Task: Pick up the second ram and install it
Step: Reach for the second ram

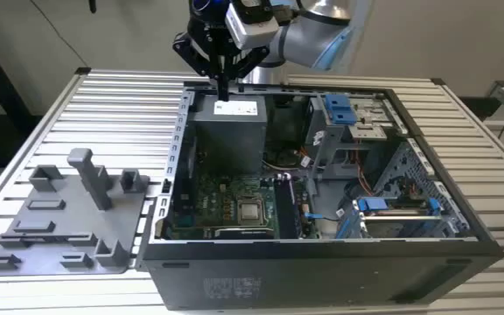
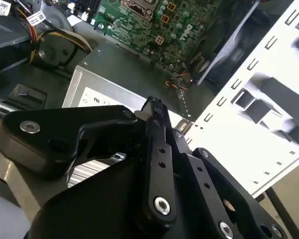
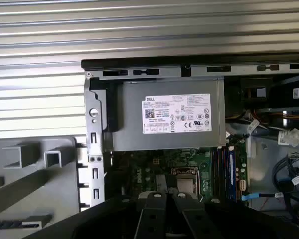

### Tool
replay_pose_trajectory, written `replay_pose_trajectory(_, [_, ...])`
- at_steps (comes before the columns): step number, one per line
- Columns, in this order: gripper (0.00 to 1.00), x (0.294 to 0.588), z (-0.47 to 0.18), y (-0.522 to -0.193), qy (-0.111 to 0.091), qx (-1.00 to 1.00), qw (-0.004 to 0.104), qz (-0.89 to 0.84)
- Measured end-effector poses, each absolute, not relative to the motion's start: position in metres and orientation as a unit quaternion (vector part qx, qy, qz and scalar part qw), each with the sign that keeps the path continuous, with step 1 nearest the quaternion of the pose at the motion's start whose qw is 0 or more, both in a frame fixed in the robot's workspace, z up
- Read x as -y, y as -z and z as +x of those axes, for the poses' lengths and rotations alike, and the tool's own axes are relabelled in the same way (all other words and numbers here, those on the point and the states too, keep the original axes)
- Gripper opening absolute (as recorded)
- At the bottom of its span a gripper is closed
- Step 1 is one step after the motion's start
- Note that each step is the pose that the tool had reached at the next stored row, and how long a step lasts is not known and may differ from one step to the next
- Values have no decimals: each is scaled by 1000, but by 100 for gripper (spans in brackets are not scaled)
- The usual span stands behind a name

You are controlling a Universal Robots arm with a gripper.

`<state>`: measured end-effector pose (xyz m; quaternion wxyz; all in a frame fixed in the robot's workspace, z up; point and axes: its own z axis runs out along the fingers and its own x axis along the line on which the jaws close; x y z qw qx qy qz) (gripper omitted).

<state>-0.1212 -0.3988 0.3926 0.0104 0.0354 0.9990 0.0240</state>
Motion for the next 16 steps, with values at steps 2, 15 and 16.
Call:
replay_pose_trajectory(2, [11, 399, -121, -393, -24, -999, 10, 35])
replay_pose_trajectory(15, [11, 399, -125, -393, -24, -999, 10, 35])
replay_pose_trajectory(16, [11, 399, -126, -393, -24, -999, 10, 35])
